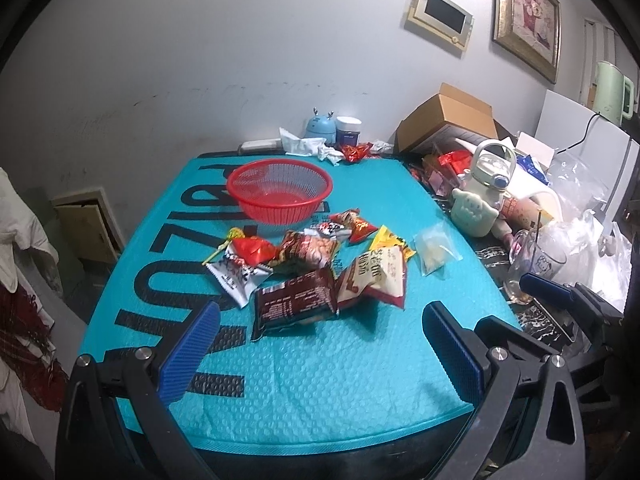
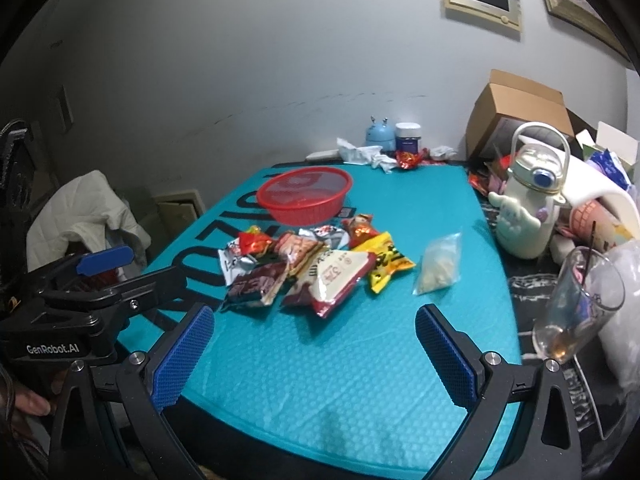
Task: Organize snacks
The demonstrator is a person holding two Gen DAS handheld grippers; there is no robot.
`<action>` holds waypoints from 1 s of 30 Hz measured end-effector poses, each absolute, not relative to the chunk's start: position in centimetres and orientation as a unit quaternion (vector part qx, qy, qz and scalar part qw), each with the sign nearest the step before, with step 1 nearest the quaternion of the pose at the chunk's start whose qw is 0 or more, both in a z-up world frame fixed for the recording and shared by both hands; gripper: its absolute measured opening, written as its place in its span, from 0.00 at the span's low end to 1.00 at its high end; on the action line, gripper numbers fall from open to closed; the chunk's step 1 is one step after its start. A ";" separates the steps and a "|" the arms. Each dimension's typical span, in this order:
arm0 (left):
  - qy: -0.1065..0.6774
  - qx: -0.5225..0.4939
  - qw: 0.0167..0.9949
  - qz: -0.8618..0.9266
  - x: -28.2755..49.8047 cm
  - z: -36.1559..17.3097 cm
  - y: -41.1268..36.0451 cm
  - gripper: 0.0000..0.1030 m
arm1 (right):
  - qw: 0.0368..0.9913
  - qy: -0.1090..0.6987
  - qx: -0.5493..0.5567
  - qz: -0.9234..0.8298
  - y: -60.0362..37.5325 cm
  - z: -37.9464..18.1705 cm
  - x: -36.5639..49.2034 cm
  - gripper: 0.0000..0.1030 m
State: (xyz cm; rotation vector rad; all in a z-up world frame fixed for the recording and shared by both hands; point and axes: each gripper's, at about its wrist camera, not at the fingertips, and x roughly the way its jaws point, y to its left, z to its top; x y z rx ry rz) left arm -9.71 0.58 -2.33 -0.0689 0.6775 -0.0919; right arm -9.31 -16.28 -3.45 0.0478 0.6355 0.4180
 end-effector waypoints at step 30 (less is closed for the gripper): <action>0.393 -0.054 0.916 -0.054 -2.5 -6.8 4.8 1.00 | 0.898 0.383 0.013 0.214 -13.8 -8.1 -0.4 0.94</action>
